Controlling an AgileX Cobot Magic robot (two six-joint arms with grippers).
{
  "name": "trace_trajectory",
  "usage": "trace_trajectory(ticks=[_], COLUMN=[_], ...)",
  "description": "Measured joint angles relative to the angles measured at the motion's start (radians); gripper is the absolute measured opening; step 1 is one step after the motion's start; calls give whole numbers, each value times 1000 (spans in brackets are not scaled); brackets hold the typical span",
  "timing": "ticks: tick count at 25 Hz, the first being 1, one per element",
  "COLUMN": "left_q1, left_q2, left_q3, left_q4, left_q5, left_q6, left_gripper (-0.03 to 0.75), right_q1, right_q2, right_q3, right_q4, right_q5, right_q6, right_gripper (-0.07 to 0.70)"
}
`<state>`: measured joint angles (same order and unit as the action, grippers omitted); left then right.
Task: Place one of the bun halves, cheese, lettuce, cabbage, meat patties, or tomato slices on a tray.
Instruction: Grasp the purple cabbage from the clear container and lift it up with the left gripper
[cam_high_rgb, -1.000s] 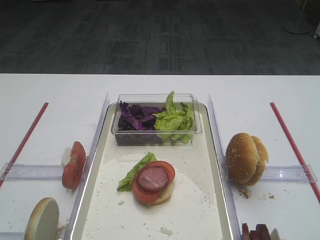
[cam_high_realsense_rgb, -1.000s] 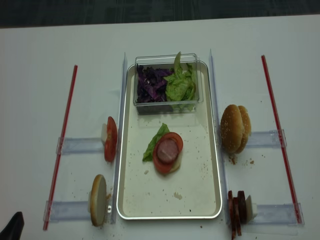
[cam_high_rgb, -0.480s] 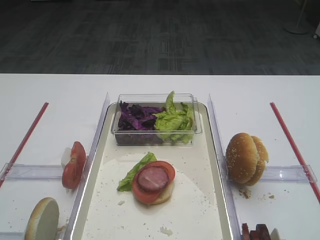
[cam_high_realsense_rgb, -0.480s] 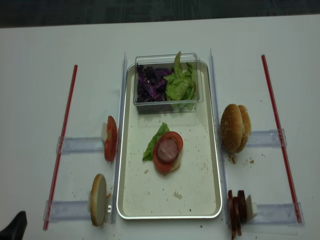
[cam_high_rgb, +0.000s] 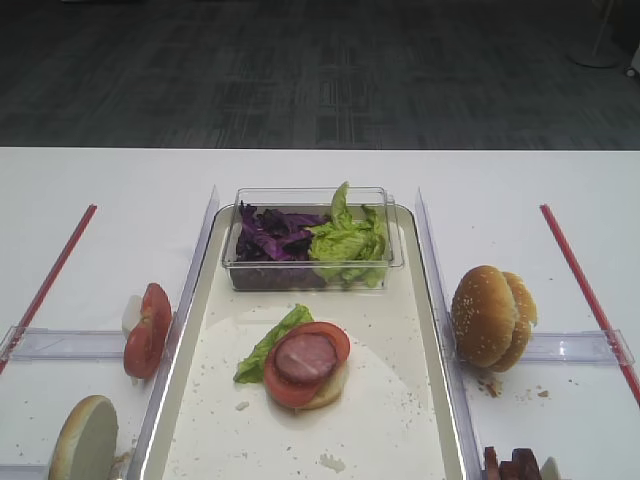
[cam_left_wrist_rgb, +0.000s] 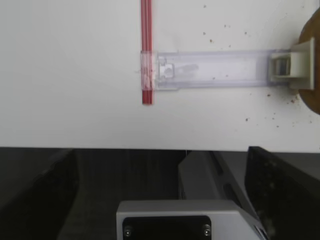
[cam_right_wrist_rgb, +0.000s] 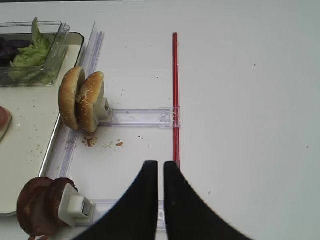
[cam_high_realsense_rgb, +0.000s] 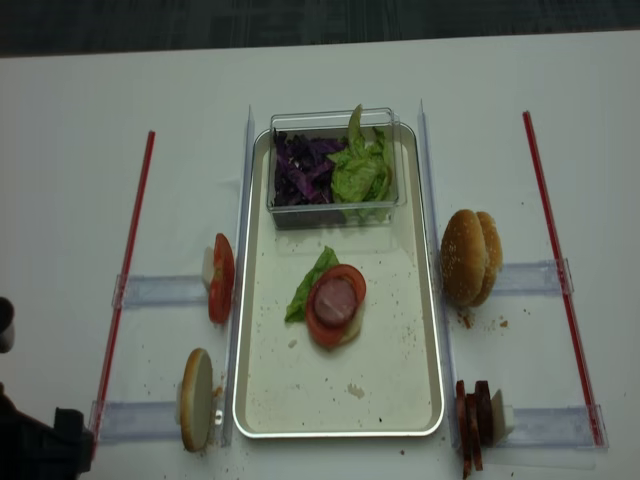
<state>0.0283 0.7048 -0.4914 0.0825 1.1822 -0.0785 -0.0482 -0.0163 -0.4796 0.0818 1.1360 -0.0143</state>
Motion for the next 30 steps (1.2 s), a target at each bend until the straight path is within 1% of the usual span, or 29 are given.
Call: trace_trajectory(ticks=[3, 5, 13, 17, 20, 24, 30], left_q1=[0, 0, 0, 0, 0, 0, 0], left_q2=[103, 140, 162, 209, 283, 419, 636], left_q3=[0, -2, -3, -28, -77, -181, -372], left_q4=[0, 0, 0, 0, -2, -3, -35], left_q5=[-7, -13, -38, -73, -111, -153, -170], left_q6=[0, 0, 0, 0, 0, 0, 32], left_gripper=[618, 618, 618, 618, 618, 618, 618], right_q1=[0, 0, 0, 0, 0, 0, 0], right_q2=[0, 0, 0, 0, 0, 0, 0], right_q3=[0, 0, 0, 0, 0, 0, 0], right_q4=[0, 0, 0, 0, 0, 0, 0], right_q5=[0, 0, 0, 0, 0, 0, 0], right_q6=[0, 0, 0, 0, 0, 0, 0], right_gripper=[68, 68, 68, 68, 68, 68, 68])
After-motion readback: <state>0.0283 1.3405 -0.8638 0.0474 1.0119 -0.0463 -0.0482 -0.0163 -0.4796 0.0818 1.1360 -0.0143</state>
